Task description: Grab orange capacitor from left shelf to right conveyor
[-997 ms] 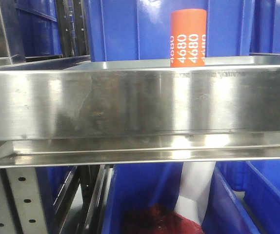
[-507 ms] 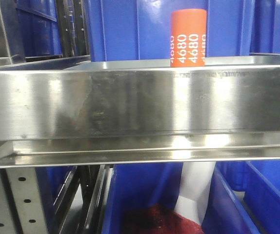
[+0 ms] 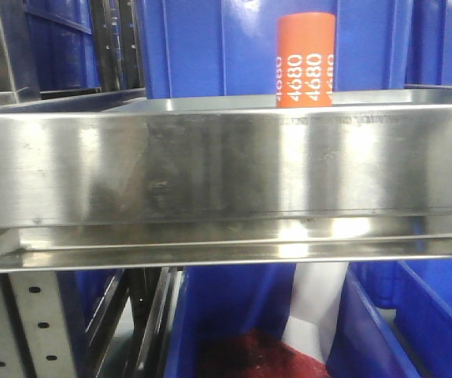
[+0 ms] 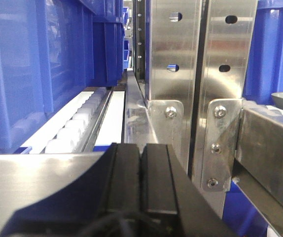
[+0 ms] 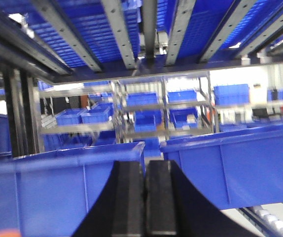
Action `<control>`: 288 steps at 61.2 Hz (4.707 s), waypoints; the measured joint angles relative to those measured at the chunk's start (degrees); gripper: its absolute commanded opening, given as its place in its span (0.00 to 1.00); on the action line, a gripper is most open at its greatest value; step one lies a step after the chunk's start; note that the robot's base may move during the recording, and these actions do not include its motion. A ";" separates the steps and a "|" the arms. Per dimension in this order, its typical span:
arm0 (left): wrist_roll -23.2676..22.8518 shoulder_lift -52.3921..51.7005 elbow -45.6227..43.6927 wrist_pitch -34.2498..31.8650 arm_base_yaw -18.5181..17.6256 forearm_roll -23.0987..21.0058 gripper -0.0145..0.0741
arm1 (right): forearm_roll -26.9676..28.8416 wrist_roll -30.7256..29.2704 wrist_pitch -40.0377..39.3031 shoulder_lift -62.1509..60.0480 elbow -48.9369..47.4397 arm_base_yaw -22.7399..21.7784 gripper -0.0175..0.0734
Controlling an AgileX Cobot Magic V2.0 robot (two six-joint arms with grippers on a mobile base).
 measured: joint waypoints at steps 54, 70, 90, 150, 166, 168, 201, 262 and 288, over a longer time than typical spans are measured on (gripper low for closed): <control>0.00 0.00 0.00 0.00 0.00 0.00 0.05 | 0.45 -2.01 11.75 60.07 -23.99 30.39 0.89; 0.00 0.00 0.00 0.00 0.00 0.00 0.05 | 0.57 -1.96 1.89 68.69 -23.99 30.39 0.88; 0.00 0.00 0.00 0.00 0.00 0.00 0.05 | 0.57 -1.86 -4.28 74.84 -24.24 30.39 0.30; 0.00 0.00 0.00 0.00 0.00 0.00 0.05 | -1.84 -1.61 26.36 4.92 -5.38 31.86 0.25; 0.00 0.00 0.00 0.00 0.00 0.00 0.05 | -2.05 -1.61 28.24 -2.12 -2.31 31.86 0.25; 0.00 0.00 0.00 0.00 0.00 0.00 0.05 | -2.05 -1.61 28.24 -2.12 -2.31 31.86 0.25; 0.00 0.00 0.00 0.00 0.00 0.00 0.05 | -2.09 -1.61 28.39 -2.12 -2.31 31.86 0.25; 0.00 0.00 0.00 0.00 0.00 0.00 0.05 | -2.19 -1.61 28.48 -2.17 -2.31 31.86 0.25; 0.00 0.00 0.00 0.00 0.00 0.00 0.05 | -2.19 -1.61 28.48 -2.17 -2.31 31.86 0.25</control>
